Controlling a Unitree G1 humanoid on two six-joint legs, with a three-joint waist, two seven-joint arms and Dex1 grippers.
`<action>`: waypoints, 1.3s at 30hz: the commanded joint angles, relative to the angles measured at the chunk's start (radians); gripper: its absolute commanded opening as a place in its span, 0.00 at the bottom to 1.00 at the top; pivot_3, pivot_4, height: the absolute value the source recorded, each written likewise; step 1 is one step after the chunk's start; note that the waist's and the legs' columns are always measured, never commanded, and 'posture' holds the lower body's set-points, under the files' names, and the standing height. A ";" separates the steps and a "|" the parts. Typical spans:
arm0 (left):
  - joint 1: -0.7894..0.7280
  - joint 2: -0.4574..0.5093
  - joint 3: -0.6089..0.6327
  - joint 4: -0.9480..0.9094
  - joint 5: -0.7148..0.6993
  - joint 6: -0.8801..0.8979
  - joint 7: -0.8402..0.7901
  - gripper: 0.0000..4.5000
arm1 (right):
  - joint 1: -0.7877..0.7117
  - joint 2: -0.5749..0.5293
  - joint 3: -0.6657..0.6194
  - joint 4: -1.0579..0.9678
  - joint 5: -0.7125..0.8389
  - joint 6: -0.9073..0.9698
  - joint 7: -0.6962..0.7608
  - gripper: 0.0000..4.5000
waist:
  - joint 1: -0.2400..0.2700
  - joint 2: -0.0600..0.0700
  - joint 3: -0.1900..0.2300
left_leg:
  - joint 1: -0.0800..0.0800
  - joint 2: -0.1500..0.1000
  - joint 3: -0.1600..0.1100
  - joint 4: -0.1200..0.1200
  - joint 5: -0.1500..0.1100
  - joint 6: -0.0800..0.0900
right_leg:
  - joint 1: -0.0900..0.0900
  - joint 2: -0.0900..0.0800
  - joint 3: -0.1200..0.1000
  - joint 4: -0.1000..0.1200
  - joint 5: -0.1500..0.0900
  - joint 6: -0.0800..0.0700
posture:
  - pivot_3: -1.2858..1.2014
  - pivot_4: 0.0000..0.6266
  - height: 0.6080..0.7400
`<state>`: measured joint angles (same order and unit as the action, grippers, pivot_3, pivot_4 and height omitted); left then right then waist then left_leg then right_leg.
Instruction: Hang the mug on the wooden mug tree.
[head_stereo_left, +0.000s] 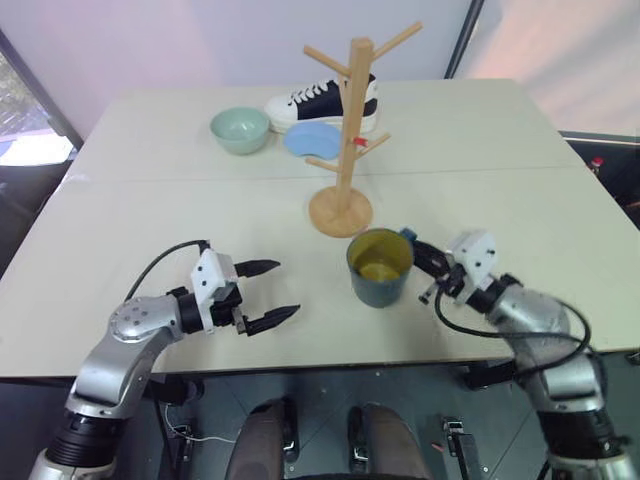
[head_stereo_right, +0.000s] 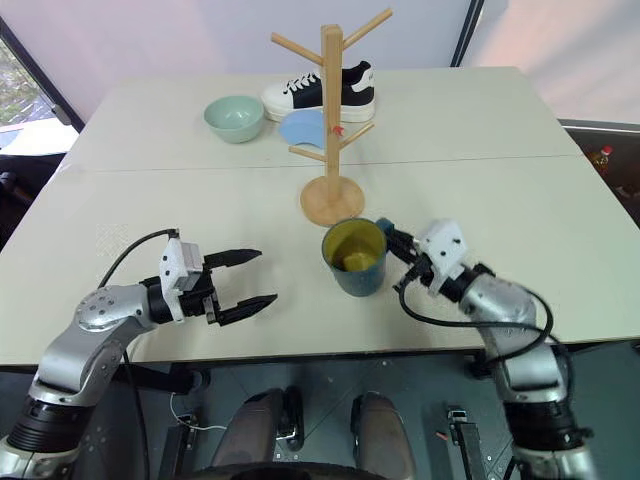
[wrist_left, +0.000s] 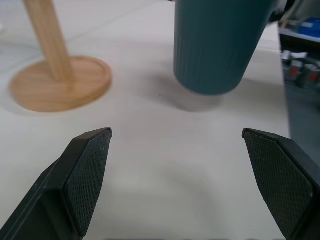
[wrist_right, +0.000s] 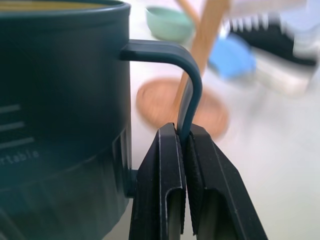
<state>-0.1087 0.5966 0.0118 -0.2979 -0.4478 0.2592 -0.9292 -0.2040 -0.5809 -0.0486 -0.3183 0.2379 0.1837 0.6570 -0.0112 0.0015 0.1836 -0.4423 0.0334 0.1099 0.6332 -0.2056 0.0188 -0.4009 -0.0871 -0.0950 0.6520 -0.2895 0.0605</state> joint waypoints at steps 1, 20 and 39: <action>-0.043 -0.008 0.042 0.011 -0.006 -0.035 0.017 1.00 | -0.149 -0.056 0.027 -0.061 -0.048 0.096 -0.006 0.01 | 0.000 0.001 0.000 | 0.000 0.000 0.000 0.000 0.000 0.000 | 0.000 0.000 0.000 0.000 0.000 0.000 | 0.52 0.24 0.93; -0.145 -0.042 0.129 -0.076 -0.134 0.031 0.107 1.00 | -0.600 -0.109 0.182 0.133 -0.250 0.216 0.030 0.01 | -0.001 -0.001 0.000 | -0.001 0.000 0.001 0.001 0.004 0.003 | -0.002 0.000 -0.001 0.005 0.001 0.002 | 0.52 0.24 0.93; -0.172 -0.049 0.122 -0.092 -0.151 0.058 0.138 1.00 | -0.740 -0.031 0.275 0.326 -0.368 0.208 0.040 0.01 | -0.002 -0.001 0.000 | -0.002 0.000 0.001 0.010 0.004 0.003 | -0.002 0.000 -0.001 0.012 0.001 0.002 | 0.52 0.24 0.93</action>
<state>-0.2703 0.5473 0.1305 -0.3565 -0.5932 0.3247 -0.7954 -0.9074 -0.6095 0.2451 0.0213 -0.1162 0.4055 0.7033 -0.0136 0.0006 0.1839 -0.4446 0.0335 0.1105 0.6428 -0.2021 0.0222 -0.4032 -0.0871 -0.0955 0.6641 -0.2882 0.0621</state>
